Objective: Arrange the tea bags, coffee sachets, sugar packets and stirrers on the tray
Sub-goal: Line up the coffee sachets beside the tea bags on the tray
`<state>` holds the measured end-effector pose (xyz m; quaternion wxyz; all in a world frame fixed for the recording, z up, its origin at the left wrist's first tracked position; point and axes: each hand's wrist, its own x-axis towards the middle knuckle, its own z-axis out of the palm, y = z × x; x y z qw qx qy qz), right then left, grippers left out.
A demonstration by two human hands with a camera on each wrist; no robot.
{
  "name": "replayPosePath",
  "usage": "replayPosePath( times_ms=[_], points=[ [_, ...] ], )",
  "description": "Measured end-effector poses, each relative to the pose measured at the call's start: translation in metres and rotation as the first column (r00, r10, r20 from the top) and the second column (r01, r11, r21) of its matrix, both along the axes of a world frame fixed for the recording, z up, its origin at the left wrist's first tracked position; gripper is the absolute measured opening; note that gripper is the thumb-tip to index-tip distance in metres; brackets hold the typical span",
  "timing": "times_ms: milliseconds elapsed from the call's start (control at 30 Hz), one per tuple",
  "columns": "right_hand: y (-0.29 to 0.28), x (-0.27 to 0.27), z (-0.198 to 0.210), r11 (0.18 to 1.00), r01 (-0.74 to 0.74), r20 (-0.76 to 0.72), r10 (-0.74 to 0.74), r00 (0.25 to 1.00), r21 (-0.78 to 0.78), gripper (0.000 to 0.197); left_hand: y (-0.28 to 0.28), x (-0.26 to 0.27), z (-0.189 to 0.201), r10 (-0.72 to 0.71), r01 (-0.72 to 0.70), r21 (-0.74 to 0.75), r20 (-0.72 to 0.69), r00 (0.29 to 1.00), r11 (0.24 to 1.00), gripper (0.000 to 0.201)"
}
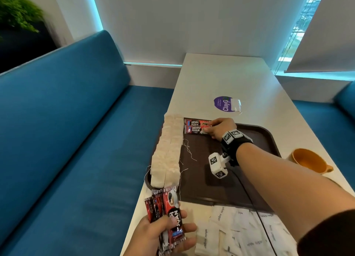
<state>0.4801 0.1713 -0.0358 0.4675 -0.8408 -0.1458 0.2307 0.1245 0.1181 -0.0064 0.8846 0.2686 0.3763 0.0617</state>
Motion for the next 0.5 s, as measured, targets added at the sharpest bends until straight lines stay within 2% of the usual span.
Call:
replayPosePath(
  times_ms=[267, 400, 500],
  points=[
    [0.017, 0.009, 0.003, 0.991, 0.0, 0.156, 0.021, 0.987, -0.137, 0.036, 0.007, -0.001, -0.002, -0.029, 0.033, -0.059, 0.073, 0.997, 0.998, 0.014],
    [0.017, 0.01, 0.003, 0.984, -0.003, 0.214, 0.043, 0.976, -0.181, 0.042, 0.007, -0.003, 0.001, -0.004, 0.01, -0.071, 0.08, 0.997, 0.997, 0.023],
    [0.013, 0.009, 0.008, 0.982, -0.001, 0.268, 0.052, 0.962, -0.187, 0.036, 0.007, -0.004, 0.005, 0.016, -0.016, 0.01, 0.057, 0.998, 1.0, 0.033]
  ],
)
